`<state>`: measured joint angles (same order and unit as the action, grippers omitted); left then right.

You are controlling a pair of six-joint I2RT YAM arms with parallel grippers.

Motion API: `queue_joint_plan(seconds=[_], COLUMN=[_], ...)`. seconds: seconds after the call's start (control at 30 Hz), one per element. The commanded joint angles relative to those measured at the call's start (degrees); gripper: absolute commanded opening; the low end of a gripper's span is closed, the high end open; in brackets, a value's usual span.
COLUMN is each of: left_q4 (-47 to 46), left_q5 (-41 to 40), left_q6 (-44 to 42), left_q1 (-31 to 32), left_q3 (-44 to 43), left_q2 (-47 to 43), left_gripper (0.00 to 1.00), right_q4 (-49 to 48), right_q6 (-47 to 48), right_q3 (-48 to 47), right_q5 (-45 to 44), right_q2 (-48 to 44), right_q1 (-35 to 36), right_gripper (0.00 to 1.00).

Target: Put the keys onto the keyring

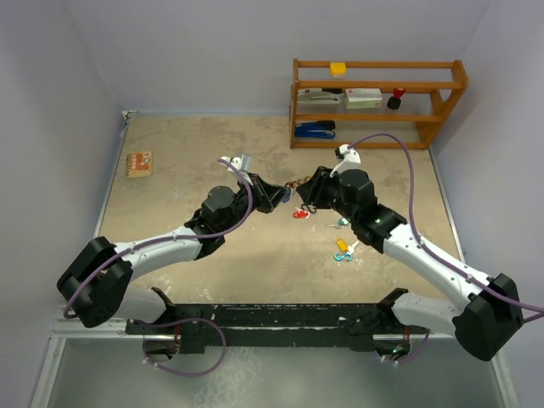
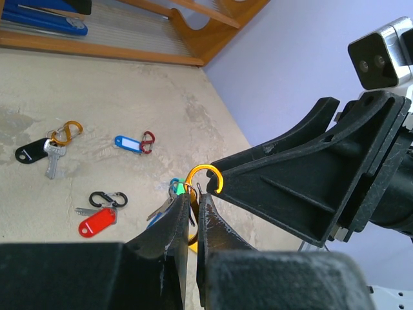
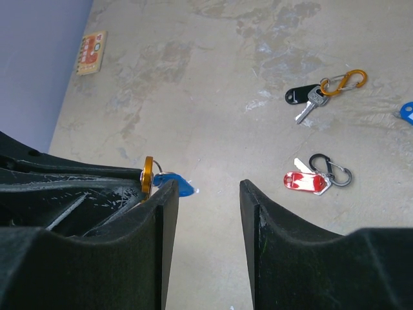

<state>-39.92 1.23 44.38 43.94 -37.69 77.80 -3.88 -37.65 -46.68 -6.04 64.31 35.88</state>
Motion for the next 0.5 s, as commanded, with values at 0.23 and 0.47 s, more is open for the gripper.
queue_joint_plan(seconds=[0.23, 0.47], left_q4=[-4.4, -4.9], left_q5=[0.2, 0.4], left_q6=[0.3, 0.4], left_q1=[0.2, 0.1], left_q3=[0.3, 0.3], left_q2=[0.0, 1.3], left_gripper=[0.00, 0.00], right_q4=[-4.1, -5.1], right_q6=[-1.8, -1.3], right_q3=[-0.9, -1.4], right_q5=[-1.6, -0.3], right_q2=[-3.5, -2.5], right_q1=[-0.1, 0.0], right_gripper=[0.45, 0.44])
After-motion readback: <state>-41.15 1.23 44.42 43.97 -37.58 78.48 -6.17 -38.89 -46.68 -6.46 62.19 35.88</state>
